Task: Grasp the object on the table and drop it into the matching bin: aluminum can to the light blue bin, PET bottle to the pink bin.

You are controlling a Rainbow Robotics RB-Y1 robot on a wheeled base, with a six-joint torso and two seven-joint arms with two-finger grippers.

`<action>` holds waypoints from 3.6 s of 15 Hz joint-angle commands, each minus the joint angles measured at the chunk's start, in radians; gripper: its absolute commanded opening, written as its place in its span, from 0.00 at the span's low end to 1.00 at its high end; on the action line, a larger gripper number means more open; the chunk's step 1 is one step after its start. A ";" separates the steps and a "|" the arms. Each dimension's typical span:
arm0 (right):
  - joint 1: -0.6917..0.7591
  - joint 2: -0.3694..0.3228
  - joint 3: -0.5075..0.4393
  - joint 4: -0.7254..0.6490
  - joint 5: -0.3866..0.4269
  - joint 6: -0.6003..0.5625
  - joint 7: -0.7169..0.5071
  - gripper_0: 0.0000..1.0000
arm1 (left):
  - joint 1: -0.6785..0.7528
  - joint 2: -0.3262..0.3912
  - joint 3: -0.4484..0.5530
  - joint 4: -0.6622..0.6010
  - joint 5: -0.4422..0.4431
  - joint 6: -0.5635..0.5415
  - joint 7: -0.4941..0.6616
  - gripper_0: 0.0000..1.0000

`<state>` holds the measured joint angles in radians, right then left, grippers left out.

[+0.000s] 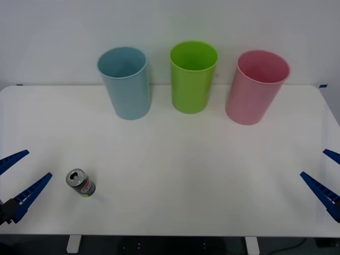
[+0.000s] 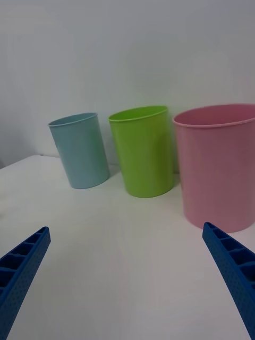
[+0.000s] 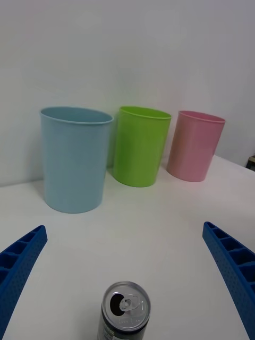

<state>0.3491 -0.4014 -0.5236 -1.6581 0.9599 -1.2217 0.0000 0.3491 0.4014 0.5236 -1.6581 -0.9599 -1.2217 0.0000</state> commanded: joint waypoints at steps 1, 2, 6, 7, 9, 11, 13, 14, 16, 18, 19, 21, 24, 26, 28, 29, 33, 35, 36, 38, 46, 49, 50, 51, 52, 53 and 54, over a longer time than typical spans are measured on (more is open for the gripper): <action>0.000 0.000 0.000 0.000 0.000 0.000 0.000 1.00 | 0.000 0.000 0.000 0.000 0.000 0.000 0.000 1.00; 0.000 0.000 0.000 0.000 0.000 0.000 0.000 1.00 | 0.000 0.000 0.000 0.000 0.000 0.000 0.000 1.00; 0.000 0.000 0.000 0.000 0.000 0.000 0.000 1.00 | 0.002 -0.027 -0.014 0.040 0.010 0.002 -0.008 1.00; 0.000 0.000 0.000 0.000 0.000 0.000 0.000 1.00 | 0.004 -0.027 -0.014 0.040 0.012 0.002 -0.008 1.00; 0.000 0.000 0.000 0.000 0.000 0.000 0.000 1.00 | 0.019 -0.027 -0.010 0.040 0.018 0.002 -0.015 1.00; 0.000 0.000 0.000 0.000 0.000 0.000 0.000 1.00 | 0.037 -0.026 -0.005 0.040 0.021 0.002 -0.025 1.00; 0.000 0.000 0.000 0.000 0.000 0.000 0.000 1.00 | 0.057 -0.024 -0.005 0.040 0.020 0.004 -0.038 1.00; 0.000 0.000 0.000 0.000 0.000 0.000 0.000 1.00 | 0.065 -0.024 -0.004 0.040 0.018 0.005 -0.043 1.00; 0.000 0.000 0.000 0.000 0.000 0.000 0.000 1.00 | 0.085 -0.024 -0.005 0.040 -0.003 0.016 -0.072 1.00; 0.000 0.000 0.000 0.000 0.000 0.000 0.000 1.00 | 0.105 -0.024 -0.008 0.040 -0.020 0.036 -0.132 1.00; 0.000 0.000 0.000 0.000 0.000 0.000 0.000 1.00 | 0.114 -0.024 -0.013 0.040 -0.022 0.047 -0.140 1.00; 0.000 0.000 0.000 0.000 0.000 0.000 0.000 1.00 | 0.130 -0.024 -0.016 0.040 -0.059 0.059 -0.153 1.00; 0.000 0.000 0.000 0.000 0.000 0.000 0.000 1.00 | 0.148 -0.024 -0.031 0.050 -0.086 0.079 -0.172 1.00; 0.000 0.000 0.000 0.000 0.000 0.000 0.000 1.00 | 0.149 -0.024 -0.059 0.093 -0.079 0.093 -0.255 1.00; 0.000 0.000 0.000 0.000 0.000 0.000 0.000 1.00 | 0.134 -0.024 -0.083 0.153 -0.048 0.097 -0.339 1.00; 0.000 0.000 0.000 0.000 0.000 0.000 0.000 1.00 | 0.126 -0.024 -0.097 0.181 -0.033 0.102 -0.377 1.00; 0.000 0.000 0.000 0.000 0.000 0.000 0.000 1.00 | 0.073 -0.024 -0.149 0.297 0.018 0.122 -0.474 1.00; 0.000 0.000 0.000 0.000 0.000 0.000 0.000 1.00 | 0.048 -0.026 -0.172 0.325 0.023 0.143 -0.469 1.00; 0.000 0.000 0.000 0.000 0.000 0.000 0.000 1.00 | 0.045 -0.024 -0.191 0.325 0.030 0.169 -0.465 1.00; 0.000 0.000 0.000 0.000 0.000 0.000 0.000 1.00 | 0.036 -0.024 -0.224 0.325 0.052 0.205 -0.460 1.00; 0.000 0.000 0.000 0.000 0.000 0.000 0.000 1.00 | -0.059 -0.053 -0.277 0.388 0.050 0.234 -0.474 1.00; 0.000 0.000 0.000 0.000 0.000 0.000 0.000 1.00 | -0.101 -0.053 -0.295 0.426 0.050 0.232 -0.486 1.00; 0.000 0.000 0.000 0.000 0.000 0.000 0.000 1.00 | -0.110 -0.053 -0.298 0.437 0.050 0.232 -0.491 1.00; 0.000 0.000 0.000 0.000 0.000 0.000 0.000 1.00 | -0.124 -0.053 -0.303 0.448 0.050 0.232 -0.495 1.00; 0.000 0.000 0.000 0.000 0.000 0.000 0.000 1.00 | -0.134 -0.053 -0.307 0.455 0.049 0.235 -0.499 1.00; 0.000 0.000 0.000 0.000 0.000 0.000 0.000 1.00 | -0.144 -0.055 -0.312 0.465 0.049 0.237 -0.500 1.00; 0.000 0.000 0.000 0.000 0.000 0.000 0.000 1.00 | -0.154 -0.059 -0.312 0.475 0.049 0.237 -0.503 1.00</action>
<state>0.3491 -0.4014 -0.5236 -1.6581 0.9599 -1.2217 0.0001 0.2026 0.3452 0.2122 -1.1905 -0.9109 -0.9851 -0.5009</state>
